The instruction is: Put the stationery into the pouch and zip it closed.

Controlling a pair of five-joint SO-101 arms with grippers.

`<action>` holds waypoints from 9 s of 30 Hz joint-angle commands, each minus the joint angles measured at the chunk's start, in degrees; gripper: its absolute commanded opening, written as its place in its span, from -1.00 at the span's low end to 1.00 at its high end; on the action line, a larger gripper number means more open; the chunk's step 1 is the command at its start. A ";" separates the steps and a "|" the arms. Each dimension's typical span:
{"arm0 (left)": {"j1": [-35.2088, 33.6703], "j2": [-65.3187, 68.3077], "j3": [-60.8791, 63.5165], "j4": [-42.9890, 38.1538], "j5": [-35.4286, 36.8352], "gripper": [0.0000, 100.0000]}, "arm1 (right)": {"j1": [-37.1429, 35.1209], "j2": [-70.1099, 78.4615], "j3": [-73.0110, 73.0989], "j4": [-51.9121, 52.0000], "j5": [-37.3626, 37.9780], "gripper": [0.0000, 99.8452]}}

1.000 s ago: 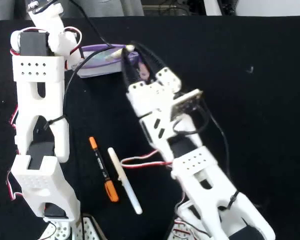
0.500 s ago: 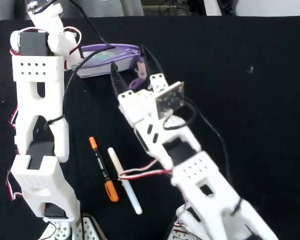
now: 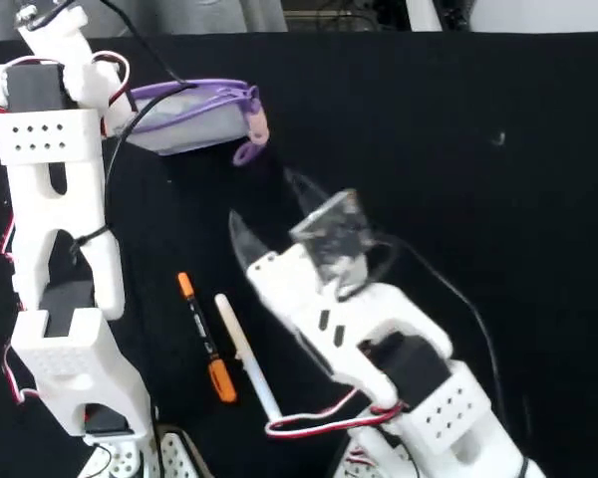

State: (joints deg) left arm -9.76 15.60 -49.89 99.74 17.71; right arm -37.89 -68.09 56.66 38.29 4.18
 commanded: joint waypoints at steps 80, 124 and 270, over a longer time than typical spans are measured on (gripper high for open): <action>-7.16 7.30 -5.14 -5.54 -0.26 -0.94 | 15.38 68.09 -66.51 40.70 2.20 -0.98; 9.19 6.95 -11.21 1.14 -3.96 -0.94 | 15.12 7.08 -5.49 -51.16 -10.81 -0.98; -10.51 2.99 -13.05 -2.37 5.19 -0.94 | -10.20 90.59 -51.30 17.41 -5.89 -0.48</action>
State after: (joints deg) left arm -20.75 19.56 -60.00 97.80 23.52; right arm -47.30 23.34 8.84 53.85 -1.45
